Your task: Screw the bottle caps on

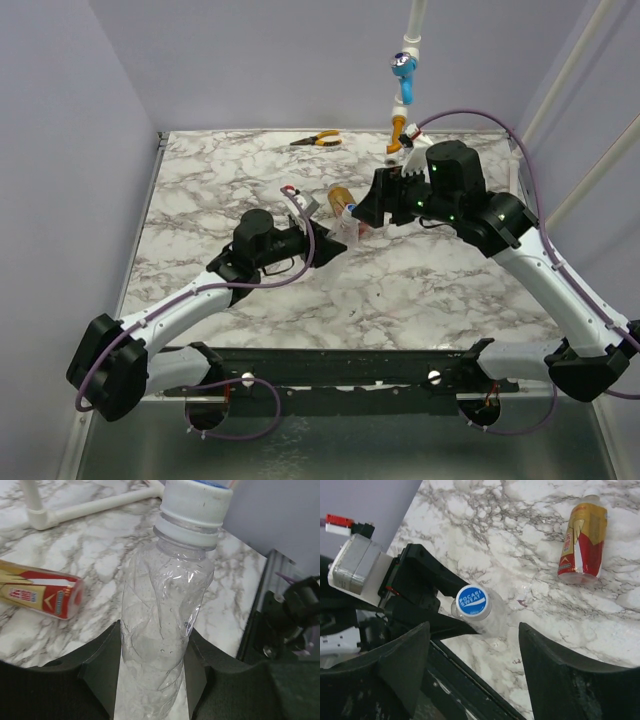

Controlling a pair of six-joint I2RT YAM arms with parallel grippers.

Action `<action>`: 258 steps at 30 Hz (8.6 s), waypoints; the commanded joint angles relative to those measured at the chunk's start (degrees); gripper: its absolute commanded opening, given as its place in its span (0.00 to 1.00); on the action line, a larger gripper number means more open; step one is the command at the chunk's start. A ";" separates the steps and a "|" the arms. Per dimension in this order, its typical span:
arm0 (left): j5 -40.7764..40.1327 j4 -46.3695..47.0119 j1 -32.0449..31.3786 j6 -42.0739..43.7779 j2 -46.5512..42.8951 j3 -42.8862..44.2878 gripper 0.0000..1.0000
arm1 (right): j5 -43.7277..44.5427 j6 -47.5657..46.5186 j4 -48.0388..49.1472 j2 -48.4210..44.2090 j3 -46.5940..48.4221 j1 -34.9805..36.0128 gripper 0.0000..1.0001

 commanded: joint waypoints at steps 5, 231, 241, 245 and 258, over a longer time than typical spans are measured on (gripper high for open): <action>19.22 -0.82 0.82 -2.61 -1.35 0.75 0.00 | -14.24 -6.97 -0.44 0.29 -0.11 -1.12 0.65; 38.37 -1.18 4.67 -5.35 0.55 2.78 0.05 | -13.76 -1.25 0.21 -4.97 -5.54 2.56 0.61; 39.09 -1.18 4.73 -5.69 1.61 3.30 0.05 | -14.23 -1.65 -0.05 -3.63 -4.78 3.03 0.53; 39.01 -1.18 4.74 -5.60 1.95 3.49 0.05 | -13.59 -1.73 -0.27 -3.48 -4.51 3.25 0.46; 16.68 -1.44 3.39 -2.70 -0.05 3.09 0.04 | -7.92 4.21 -5.53 0.36 -3.89 3.28 0.23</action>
